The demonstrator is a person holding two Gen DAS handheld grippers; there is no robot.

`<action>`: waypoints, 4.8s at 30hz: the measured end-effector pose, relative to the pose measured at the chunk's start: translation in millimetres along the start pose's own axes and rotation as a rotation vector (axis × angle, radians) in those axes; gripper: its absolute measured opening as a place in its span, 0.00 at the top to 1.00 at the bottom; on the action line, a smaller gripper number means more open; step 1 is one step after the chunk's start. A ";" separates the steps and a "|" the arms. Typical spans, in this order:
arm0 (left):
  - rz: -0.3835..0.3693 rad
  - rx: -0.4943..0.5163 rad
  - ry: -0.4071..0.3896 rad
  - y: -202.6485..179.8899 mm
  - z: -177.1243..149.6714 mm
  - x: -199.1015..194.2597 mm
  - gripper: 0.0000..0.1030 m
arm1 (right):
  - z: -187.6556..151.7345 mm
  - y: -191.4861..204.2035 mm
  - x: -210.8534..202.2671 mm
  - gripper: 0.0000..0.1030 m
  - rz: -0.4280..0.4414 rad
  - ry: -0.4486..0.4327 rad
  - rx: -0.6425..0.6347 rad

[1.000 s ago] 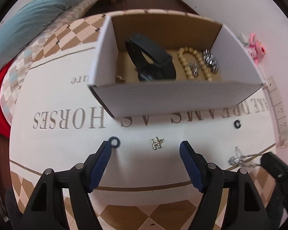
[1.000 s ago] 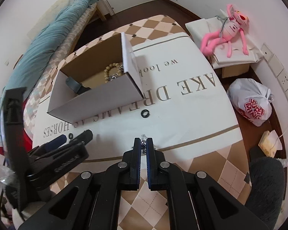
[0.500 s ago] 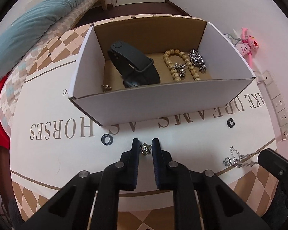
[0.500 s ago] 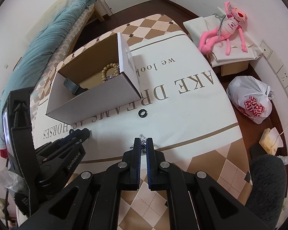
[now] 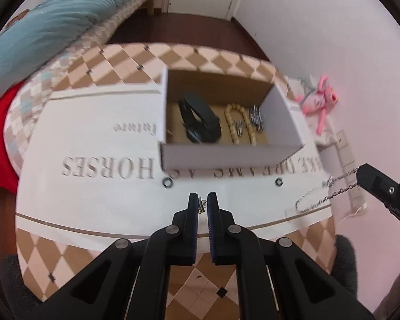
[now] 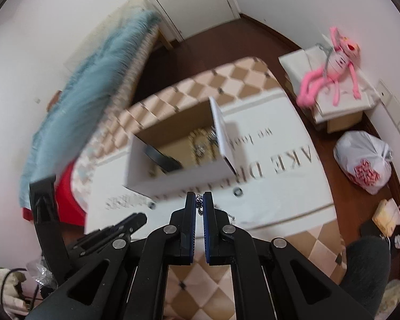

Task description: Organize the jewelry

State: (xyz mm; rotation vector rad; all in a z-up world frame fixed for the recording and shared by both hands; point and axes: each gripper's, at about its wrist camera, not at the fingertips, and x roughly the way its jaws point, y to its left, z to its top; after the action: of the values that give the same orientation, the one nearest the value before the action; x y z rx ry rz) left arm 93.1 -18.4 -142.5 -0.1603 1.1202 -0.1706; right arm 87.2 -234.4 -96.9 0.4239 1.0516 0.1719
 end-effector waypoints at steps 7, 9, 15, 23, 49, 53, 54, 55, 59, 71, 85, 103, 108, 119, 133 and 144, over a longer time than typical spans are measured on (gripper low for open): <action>-0.037 -0.046 -0.043 20.3 20.3 -32.6 0.96 | 29.8 26.0 -28.5 0.95 0.077 -0.063 -0.042; -0.052 -0.052 -0.057 21.6 32.4 -37.8 0.96 | 41.2 34.2 -28.5 0.95 0.081 -0.073 -0.068; -0.062 -0.023 -0.082 14.2 77.3 -38.1 0.96 | 78.6 51.0 -8.7 0.95 0.059 -0.073 -0.139; -0.082 0.020 0.000 2.8 131.1 5.7 0.96 | 116.4 45.7 46.4 0.95 0.015 0.025 -0.129; 0.212 0.035 -0.018 22.3 120.8 30.7 0.00 | 94.9 26.9 117.7 0.05 -0.351 0.223 -0.279; 0.219 0.024 -0.033 22.4 109.1 21.4 0.00 | 87.8 31.3 113.7 0.05 -0.352 0.217 -0.297; 0.218 0.021 -0.039 22.6 106.6 16.6 0.00 | 86.7 32.3 110.8 0.05 -0.352 0.210 -0.298; 0.216 0.020 -0.042 22.8 105.9 14.3 0.00 | 85.3 33.5 108.8 0.04 -0.350 0.206 -0.298; 0.219 0.024 -0.082 19.0 100.4 -8.4 0.00 | 80.3 40.8 92.0 0.01 -0.342 0.171 -0.297; 0.228 0.007 -0.198 10.0 83.8 -74.3 0.00 | 75.0 66.7 12.5 0.00 -0.291 -0.017 -0.301; 0.301 -0.009 -0.025 31.8 7.8 13.7 0.00 | -0.2 -2.5 74.2 0.00 -0.313 0.101 -0.210; 0.272 -0.010 0.068 38.7 -6.0 70.0 0.03 | -16.1 -19.5 136.5 0.87 -0.369 0.068 -0.222; 0.253 0.011 0.093 31.2 -1.7 82.7 0.29 | -16.5 -19.9 134.2 0.87 -0.363 0.068 -0.227; 0.223 0.054 0.091 20.0 3.8 88.7 0.88 | -14.4 -34.0 125.8 0.87 -0.355 0.087 -0.172; 0.162 0.082 0.062 14.5 -9.3 59.3 0.91 | -11.2 -18.4 101.3 0.87 -0.293 0.058 -0.183; 0.003 0.090 -0.026 -12.5 39.5 -14.5 0.91 | 7.2 10.3 43.1 0.87 -0.120 0.010 -0.197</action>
State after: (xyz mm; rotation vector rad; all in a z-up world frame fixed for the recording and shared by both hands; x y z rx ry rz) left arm 121.9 -25.9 -110.2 -0.0811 1.0848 -0.2152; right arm 115.4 -212.4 -124.1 0.1813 1.0554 0.1691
